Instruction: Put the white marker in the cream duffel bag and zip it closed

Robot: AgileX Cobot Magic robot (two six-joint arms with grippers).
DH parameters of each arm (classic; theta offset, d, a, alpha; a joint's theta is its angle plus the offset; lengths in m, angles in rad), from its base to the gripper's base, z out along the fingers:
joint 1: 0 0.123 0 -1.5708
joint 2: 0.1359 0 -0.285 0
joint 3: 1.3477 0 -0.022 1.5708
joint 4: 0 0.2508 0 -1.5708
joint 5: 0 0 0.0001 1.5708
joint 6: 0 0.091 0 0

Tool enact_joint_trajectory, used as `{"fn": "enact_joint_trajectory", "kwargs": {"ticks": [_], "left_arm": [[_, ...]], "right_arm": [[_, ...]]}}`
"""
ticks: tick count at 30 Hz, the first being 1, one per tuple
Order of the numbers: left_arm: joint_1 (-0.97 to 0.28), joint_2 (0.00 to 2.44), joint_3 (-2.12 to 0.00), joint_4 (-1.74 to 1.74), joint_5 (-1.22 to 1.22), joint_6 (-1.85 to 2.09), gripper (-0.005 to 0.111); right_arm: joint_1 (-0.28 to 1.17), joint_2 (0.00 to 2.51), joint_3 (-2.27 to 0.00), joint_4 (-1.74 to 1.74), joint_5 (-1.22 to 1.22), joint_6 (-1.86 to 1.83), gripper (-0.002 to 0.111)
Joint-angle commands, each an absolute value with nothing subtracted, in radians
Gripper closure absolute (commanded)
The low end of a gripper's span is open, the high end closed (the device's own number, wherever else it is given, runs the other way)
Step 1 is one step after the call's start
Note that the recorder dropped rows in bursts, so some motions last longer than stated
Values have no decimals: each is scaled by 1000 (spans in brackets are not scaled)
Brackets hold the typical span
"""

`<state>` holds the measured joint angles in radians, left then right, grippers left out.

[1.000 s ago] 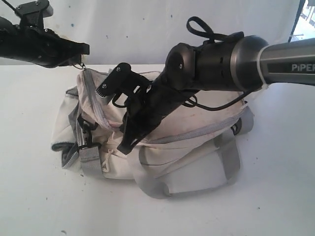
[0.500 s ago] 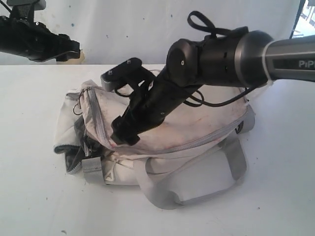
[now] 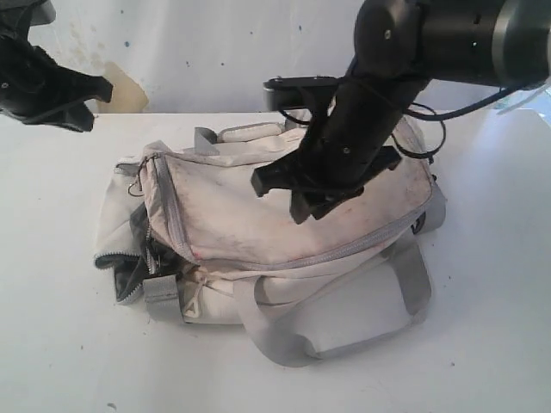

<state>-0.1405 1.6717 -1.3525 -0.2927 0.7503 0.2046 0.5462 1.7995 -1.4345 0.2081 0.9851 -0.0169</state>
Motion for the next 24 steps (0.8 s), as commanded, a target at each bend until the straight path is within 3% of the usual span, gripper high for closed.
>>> {"fn": "enact_joint_trajectory", "kwargs": {"ticks": [1,3,8,18,24], "left_arm": [[-141,1651,-1357,-140,902,54,107],[-141,1651,-1355,-100,958,44,107],[-115,1621,-1287,-78,971,25,107],[52,1496,-1149,-36,1018,25,107],[70,1441,-1146,-17,1021,32,107]], "right_arm": [[457,1776,-1444,200,1072,0,103],[421,1766,-1444,200,1099,0,108],[315,1730,-1429,197,1141,0,108],[109,1639,-1284,92,1111,-6,108],[28,1596,-1228,19,1088,-72,108]]}}
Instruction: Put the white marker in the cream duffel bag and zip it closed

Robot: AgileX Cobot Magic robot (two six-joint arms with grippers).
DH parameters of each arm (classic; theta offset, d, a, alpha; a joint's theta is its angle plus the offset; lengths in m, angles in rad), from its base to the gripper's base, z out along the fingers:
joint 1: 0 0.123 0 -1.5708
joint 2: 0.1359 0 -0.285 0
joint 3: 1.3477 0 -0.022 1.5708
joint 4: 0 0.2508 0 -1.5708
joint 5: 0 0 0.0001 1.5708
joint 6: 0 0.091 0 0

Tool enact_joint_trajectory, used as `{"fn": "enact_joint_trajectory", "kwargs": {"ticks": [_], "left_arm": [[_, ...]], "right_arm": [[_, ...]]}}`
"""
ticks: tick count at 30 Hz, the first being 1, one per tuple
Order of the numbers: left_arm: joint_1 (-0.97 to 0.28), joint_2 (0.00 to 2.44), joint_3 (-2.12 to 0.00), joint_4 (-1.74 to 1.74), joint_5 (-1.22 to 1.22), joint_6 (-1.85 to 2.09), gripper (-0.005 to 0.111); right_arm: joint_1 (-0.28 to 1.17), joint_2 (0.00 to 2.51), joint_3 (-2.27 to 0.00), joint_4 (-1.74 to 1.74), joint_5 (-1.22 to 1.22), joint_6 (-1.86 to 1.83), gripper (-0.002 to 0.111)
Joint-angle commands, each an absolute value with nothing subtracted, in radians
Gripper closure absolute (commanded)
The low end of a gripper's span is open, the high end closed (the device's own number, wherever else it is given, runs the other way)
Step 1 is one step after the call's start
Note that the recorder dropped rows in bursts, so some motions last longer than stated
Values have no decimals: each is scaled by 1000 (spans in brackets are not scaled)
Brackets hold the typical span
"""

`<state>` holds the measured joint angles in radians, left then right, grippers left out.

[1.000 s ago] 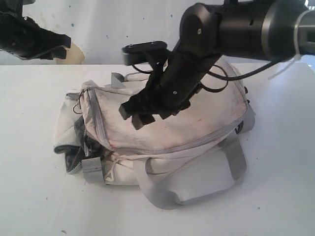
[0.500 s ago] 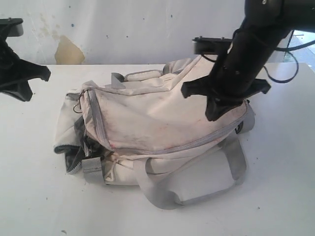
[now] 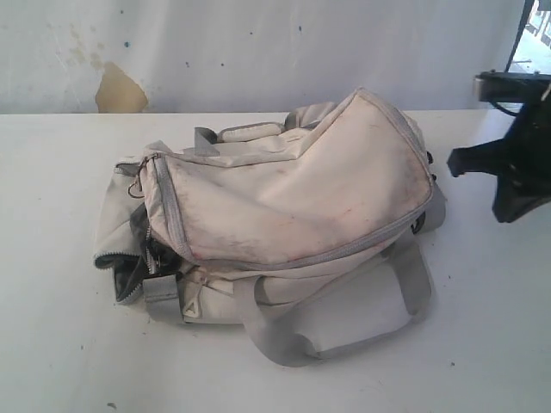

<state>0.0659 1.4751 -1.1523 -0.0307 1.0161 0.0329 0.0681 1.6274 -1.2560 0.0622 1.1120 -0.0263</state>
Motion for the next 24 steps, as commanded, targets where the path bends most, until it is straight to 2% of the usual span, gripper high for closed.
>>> {"fn": "enact_joint_trajectory", "kwargs": {"ticks": [1,12,24], "left_arm": [[70,1432,-1146,-17,1021,32,107],[70,1326,-1146,-17,1047,49,107],[68,958,-1090,-25,1024,83,107]], "right_arm": [[28,1591,-1224,10,1081,-74,108],[28,1456,-1115,0,1008,-103,108],[28,1012,-988,6,1012,-103,108]]}}
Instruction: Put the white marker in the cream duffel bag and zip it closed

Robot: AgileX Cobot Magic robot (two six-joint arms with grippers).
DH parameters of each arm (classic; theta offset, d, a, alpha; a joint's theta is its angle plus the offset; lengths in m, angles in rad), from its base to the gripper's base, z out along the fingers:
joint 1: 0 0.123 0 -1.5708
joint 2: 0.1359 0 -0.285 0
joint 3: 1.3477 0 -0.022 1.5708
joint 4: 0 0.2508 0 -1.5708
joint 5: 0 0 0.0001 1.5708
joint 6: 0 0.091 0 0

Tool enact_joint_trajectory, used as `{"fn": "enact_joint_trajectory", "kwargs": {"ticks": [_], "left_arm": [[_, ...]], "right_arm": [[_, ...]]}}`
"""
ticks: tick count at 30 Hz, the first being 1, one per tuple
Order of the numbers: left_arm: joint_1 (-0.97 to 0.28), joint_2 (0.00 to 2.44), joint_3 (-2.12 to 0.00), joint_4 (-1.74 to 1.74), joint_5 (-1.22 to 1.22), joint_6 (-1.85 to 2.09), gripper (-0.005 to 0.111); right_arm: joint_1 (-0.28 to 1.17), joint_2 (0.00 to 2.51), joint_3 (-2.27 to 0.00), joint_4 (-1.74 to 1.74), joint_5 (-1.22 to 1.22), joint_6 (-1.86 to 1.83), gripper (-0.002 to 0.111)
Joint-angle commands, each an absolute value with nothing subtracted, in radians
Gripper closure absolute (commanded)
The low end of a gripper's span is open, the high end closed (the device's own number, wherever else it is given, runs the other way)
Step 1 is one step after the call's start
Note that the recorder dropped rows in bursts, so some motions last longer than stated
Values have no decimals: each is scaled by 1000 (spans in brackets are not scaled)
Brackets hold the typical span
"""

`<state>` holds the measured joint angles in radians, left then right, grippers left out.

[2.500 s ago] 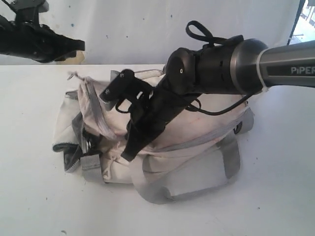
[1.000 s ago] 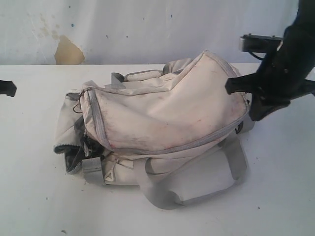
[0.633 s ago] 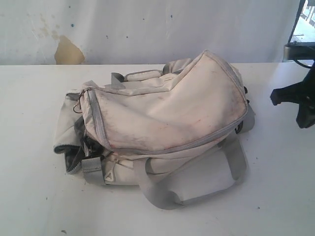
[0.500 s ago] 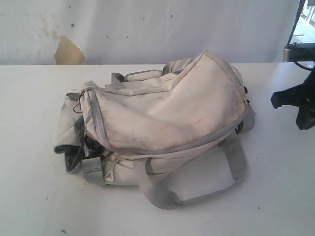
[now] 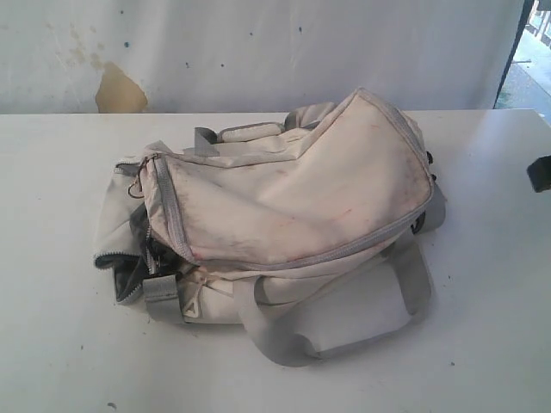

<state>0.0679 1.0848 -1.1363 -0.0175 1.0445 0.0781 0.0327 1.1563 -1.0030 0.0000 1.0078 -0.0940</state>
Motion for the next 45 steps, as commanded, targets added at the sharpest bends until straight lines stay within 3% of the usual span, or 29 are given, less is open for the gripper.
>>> {"fn": "enact_joint_trajectory", "kwargs": {"ticks": [1,12,30,34,45], "left_arm": [[68,915,-1069,-25,1013,83,107],[68,491,-838,0,987,112,107],[28,7,-805,0,1066,130,107],[-1,0,-811,0,1091,130,107],[-72,0,-813,31,1065,52,107]], "right_arm": [[28,971,-988,6,1016,-103,108],[28,633,-988,6,1042,-103,108],[40,122,-746,-14,1059,-118,108],[40,0,-724,-34,1072,-116,108],[40,0,-714,-64,1093,-104,108]]}}
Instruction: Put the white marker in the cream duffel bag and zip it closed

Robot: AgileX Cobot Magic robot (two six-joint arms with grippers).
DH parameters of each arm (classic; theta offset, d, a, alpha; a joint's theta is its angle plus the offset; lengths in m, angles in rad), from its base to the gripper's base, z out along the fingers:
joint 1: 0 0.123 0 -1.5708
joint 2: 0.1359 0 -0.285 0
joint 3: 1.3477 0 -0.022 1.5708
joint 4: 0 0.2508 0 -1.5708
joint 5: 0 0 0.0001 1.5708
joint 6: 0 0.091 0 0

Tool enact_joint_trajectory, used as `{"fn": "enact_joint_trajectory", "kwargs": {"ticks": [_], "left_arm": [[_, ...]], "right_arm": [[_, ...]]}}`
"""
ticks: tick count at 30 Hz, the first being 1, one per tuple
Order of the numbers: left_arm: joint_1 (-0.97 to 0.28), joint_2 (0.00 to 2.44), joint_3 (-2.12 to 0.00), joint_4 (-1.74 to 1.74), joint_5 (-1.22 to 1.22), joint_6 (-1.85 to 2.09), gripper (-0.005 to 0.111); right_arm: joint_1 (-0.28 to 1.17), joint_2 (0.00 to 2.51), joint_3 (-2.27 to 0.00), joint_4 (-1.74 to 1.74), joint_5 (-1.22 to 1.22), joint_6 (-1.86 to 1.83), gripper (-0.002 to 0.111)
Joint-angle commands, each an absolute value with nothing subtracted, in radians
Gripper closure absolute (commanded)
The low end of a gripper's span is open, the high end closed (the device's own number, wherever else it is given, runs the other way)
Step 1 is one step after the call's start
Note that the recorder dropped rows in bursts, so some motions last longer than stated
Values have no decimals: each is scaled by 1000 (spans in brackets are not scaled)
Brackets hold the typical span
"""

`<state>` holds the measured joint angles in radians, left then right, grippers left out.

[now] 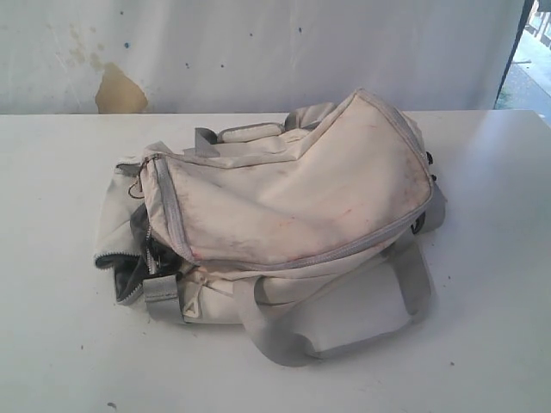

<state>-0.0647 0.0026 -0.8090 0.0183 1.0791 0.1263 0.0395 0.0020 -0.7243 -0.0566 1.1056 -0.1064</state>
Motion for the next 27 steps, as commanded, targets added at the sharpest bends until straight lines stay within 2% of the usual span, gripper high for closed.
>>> {"fn": "enact_joint_trajectory", "kwargs": {"ticks": [1,4,6,8,9,15,22,24,27], "left_arm": [[-72,0,-813,21,1063,39,107],[-72,0,-787,-25,996,23,107],[-72,0,-710,-22,844,25,107],[-72,0,-599,0,644,26,107],[-72,0,-517,5,520,26,107],[-72,0,-250,0,167,26,107],[-72,0,0,0,-67,26,107],[-72,0,0,0,13,24,107],[-72,0,0,0,47,26,107]], "right_arm": [[40,0,-707,-64,1087,-102,108],[40,0,-634,-64,1001,-102,108],[40,0,-545,-64,887,-102,108],[40,0,-442,-61,719,-98,108],[40,0,-372,-61,562,-90,108],[40,0,-188,-61,114,-90,108],[40,0,-17,-59,34,-90,108],[40,0,0,-59,12,-90,108],[40,0,0,-59,156,-90,108]]}}
